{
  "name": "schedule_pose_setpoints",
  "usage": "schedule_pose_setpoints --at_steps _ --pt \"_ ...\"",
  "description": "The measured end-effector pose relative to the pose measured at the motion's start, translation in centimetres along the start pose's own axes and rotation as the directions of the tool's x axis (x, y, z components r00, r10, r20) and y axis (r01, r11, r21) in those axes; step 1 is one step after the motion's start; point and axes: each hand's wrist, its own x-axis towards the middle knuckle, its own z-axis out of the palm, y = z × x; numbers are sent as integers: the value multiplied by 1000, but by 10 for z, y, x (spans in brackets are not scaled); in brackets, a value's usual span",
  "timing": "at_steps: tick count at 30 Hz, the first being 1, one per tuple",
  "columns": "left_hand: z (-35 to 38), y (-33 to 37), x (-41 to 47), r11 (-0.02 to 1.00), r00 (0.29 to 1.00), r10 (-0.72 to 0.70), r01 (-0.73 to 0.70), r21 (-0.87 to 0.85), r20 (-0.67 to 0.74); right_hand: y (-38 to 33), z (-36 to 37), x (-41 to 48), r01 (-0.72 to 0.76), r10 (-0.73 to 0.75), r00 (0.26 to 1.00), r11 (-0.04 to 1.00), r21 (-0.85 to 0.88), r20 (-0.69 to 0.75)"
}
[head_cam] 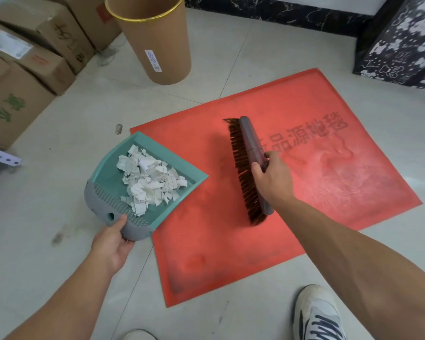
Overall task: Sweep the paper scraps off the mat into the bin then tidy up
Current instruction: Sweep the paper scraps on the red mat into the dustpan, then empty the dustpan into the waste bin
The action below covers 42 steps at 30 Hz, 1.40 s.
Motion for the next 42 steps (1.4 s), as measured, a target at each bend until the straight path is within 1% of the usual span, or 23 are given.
schedule_pose_setpoints --at_steps 3,7,11,14,18,22,24,26,28,30,33,36,38,42 --pt "2 7 0 999 999 34 -34 -5 -3 1 1 -2 -28 28 1000 999 -25 10" --pt "12 17 -2 998 998 53 -52 -31 28 -11 5 -1 -25 28 998 999 -40 62" --pt "23 32 -5 998 998 57 -56 -35 17 -33 2 7 5 2 993 998 -55 115" --pt "33 61 -23 998 998 61 -60 -37 23 -61 -16 14 24 -14 992 996 -81 128" --pt "58 130 -76 999 998 54 -54 -9 17 -119 -78 17 -5 14 990 998 -57 141" --pt "95 218 -146 998 999 46 -46 50 -5 -191 -172 35 -74 71 989 997 20 133" --pt "113 260 -180 998 999 32 -31 54 -25 -230 -222 52 -117 111 986 992 47 126" --pt "132 301 -208 998 999 25 -24 51 -26 -269 -265 72 -123 115 985 991 60 126" --pt "146 333 -220 997 999 23 -21 68 -27 -305 -293 93 -116 108 986 992 50 128" --pt "161 362 -217 995 1000 -3 4 95 -13 -336 -307 115 -99 95 987 995 21 127" --pt "180 398 -185 990 998 -61 58 126 17 -373 -296 148 -97 100 988 995 -25 117" --pt "201 423 -136 983 993 -115 113 145 6 -395 -259 179 -112 117 987 992 -49 110" --pt "219 439 -98 972 985 -168 161 172 28 -409 -231 200 -146 151 985 988 -57 88" --pt "252 468 -44 935 961 -275 266 232 7 -437 -192 226 -233 239 968 969 -86 76"
